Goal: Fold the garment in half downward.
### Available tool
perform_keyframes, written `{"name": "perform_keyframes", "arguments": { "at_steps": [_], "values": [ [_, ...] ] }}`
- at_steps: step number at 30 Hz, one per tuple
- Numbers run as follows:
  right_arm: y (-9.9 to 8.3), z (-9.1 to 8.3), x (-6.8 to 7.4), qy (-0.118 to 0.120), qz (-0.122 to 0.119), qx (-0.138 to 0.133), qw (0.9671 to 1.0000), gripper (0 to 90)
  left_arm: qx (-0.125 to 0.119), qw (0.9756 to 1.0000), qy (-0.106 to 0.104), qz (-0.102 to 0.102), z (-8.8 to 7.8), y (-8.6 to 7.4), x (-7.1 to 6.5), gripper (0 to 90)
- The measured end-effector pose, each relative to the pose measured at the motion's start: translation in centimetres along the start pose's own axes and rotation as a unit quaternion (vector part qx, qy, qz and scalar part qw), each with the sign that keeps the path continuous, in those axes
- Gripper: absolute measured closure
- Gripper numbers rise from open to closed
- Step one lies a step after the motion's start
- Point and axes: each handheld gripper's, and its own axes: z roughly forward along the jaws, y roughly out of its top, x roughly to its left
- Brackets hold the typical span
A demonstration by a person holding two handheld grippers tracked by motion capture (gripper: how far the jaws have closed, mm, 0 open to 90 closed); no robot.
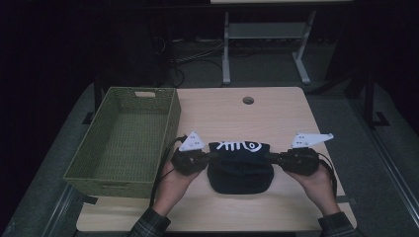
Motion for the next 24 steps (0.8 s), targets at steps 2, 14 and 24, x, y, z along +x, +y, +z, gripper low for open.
{"name": "perform_keyframes", "arguments": {
  "at_steps": [2, 14, 24],
  "values": [
    [0.0, 0.7, -0.5, 0.0, 0.003, 0.007, 1.0, 89.6, 0.003, 1.0, 0.001, -0.004, 1.0, 0.3, 0.5, 89.7],
    [-1.2, 2.8, -0.7, 0.009, 0.008, 0.034, 0.9993, 89.7, 0.041, 0.9985, -0.033, -0.012, 5.5, -1.0, 0.4, 89.7],
    [-3.4, 3.5, 0.5, 0.021, 0.016, 0.065, 0.9975, 89.7, 0.072, 0.9964, -0.044, -0.011, 6.0, -3.4, -0.6, 89.7]
  ]
}}
